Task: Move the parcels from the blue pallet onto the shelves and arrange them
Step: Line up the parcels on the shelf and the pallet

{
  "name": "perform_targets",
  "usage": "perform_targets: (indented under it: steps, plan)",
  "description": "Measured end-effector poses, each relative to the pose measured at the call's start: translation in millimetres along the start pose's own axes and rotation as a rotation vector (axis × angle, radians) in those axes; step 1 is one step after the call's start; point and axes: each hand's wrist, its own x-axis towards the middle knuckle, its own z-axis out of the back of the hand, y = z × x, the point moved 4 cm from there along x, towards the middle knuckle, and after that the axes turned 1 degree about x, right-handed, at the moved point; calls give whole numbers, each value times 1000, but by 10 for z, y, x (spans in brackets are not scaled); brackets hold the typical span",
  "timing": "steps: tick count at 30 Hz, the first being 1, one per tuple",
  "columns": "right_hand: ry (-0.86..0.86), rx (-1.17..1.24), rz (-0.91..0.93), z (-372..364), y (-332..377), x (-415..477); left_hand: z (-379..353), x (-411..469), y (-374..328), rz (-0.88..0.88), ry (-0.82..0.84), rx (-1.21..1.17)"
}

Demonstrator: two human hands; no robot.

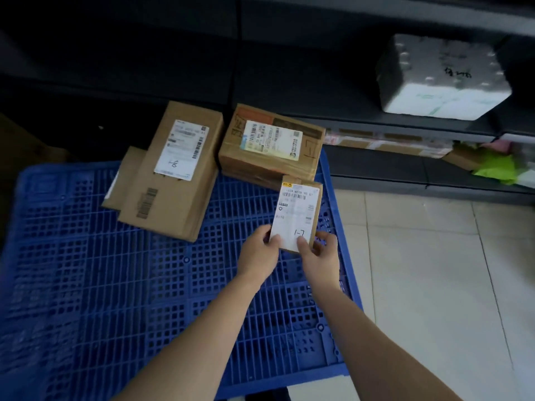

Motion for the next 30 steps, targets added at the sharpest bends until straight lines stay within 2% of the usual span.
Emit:
perform_targets:
  steps: [3, 6, 11, 14, 16, 20, 26, 30]
  plan:
    - [3, 49, 135, -271, 325, -234, 429, -90, -76, -25, -96, -152]
    - [51, 54, 222, -639, 653, -424, 931, -175, -157, -92, -204, -196]
    - [134, 71, 215, -1254, 999, -617, 1865, -209, -208, -253, -446, -18]
    - [169, 49, 196, -1531, 1058, -707, 2374, -63, -14, -204, -588, 102]
    - [186, 36, 188, -1675, 1071, -748, 2615, 80, 186, -105, -586, 145]
    - [185, 23, 180, -1872, 1045, -752, 2802, 398, 616, 124, -450, 109]
    - [143, -4, 154, -2075, 995, -686, 2745, 674, 854, 186, -325, -115]
    - [145, 22, 145, -2155, 1020, -699, 2735, 868, 1073, 322, -302, -267]
